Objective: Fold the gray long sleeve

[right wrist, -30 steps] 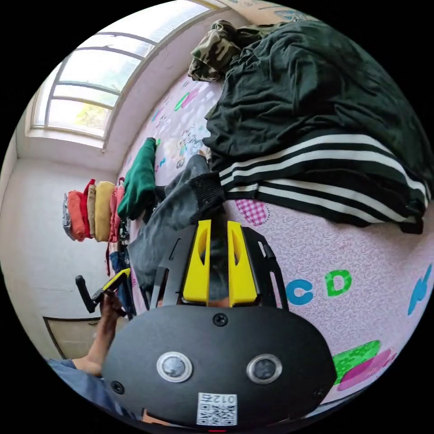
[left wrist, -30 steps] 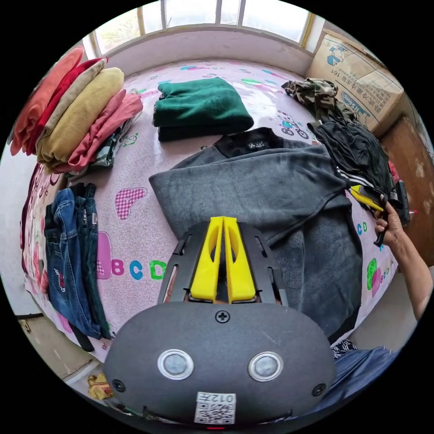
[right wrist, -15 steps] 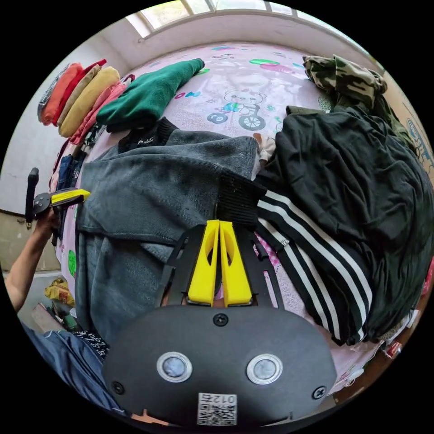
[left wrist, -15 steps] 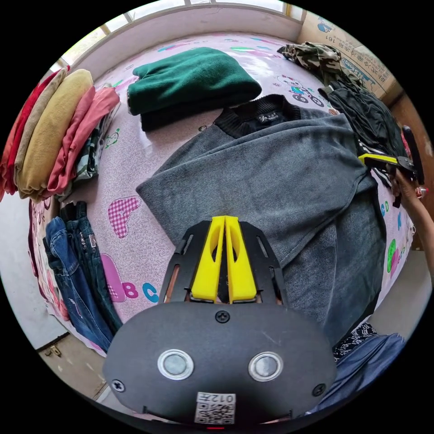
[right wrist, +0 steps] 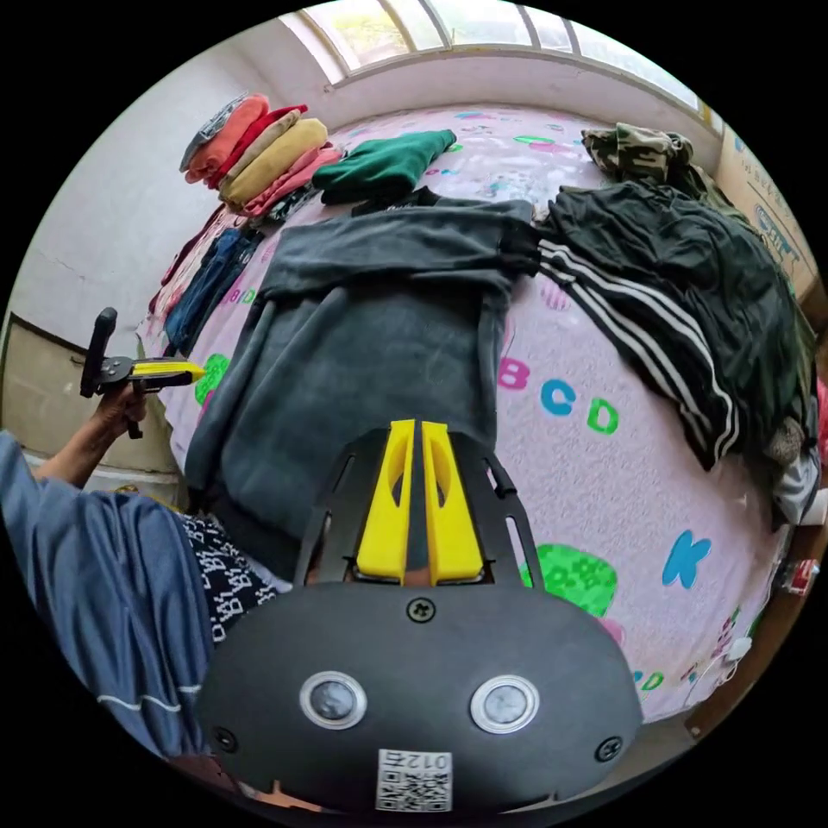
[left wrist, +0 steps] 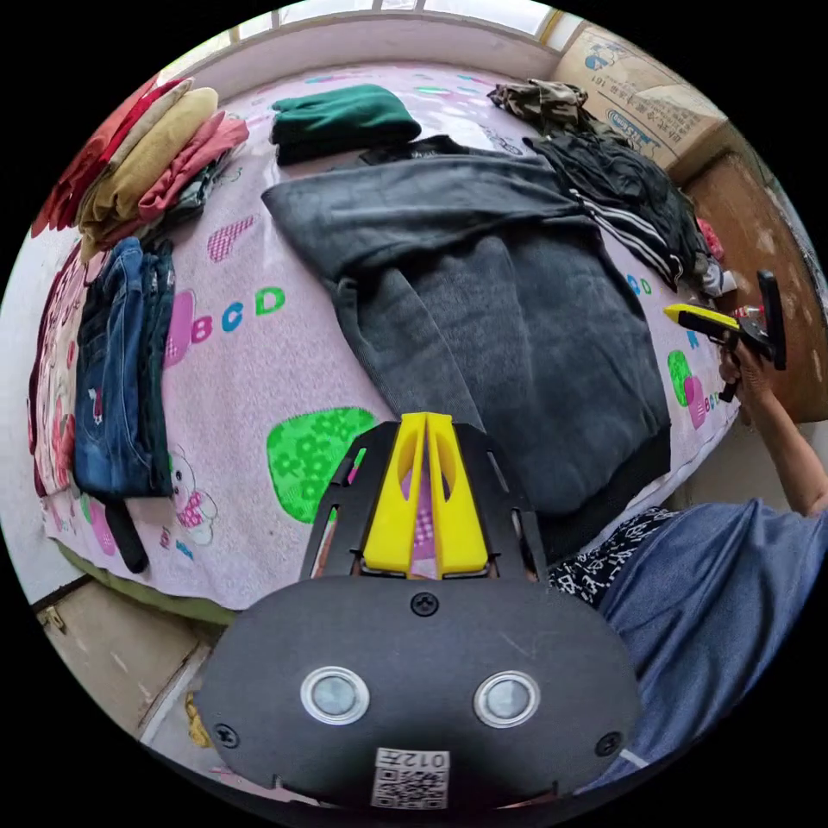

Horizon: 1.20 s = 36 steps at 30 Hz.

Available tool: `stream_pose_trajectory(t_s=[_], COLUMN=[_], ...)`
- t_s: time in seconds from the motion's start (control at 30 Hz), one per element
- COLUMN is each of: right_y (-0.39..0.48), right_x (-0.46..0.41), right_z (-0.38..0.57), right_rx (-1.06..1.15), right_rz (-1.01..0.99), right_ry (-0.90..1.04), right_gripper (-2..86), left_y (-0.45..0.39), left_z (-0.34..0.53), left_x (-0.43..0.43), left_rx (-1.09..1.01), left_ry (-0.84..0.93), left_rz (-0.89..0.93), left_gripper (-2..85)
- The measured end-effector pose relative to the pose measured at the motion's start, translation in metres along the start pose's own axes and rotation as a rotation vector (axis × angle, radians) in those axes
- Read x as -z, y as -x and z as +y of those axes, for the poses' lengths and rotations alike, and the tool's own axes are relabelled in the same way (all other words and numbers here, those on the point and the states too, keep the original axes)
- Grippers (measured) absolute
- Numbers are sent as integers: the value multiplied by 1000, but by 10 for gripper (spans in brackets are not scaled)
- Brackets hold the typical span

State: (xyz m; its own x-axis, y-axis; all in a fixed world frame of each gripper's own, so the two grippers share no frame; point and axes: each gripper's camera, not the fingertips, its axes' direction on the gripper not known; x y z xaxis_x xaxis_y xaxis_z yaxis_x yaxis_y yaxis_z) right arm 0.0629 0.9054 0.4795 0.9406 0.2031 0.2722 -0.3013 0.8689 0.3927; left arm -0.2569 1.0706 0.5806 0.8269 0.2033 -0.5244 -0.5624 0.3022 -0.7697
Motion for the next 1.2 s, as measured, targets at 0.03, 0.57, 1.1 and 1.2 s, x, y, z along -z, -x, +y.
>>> stream_pose_trajectory(t_s=[0.03,0.57,1.1,1.2], right_y=[4,17,115,117], right_x=[0,21,41,46], right_z=[12,165,182,188], right_rx=[-7,-211,-8,-90], right_rz=[3,-144,142,102], right_ry=[12,103,176,133], right_gripper=[39,95,82,86], left_y=[-3,-19,-31,-29], left_z=[6,83,95,97], left_x=[-4,-81,-128,-133], left_rx=[17,173,137,140], left_ry=[14,170,162,162], left_rz=[7,122,-59,-59], left_gripper=[16,105,38,36])
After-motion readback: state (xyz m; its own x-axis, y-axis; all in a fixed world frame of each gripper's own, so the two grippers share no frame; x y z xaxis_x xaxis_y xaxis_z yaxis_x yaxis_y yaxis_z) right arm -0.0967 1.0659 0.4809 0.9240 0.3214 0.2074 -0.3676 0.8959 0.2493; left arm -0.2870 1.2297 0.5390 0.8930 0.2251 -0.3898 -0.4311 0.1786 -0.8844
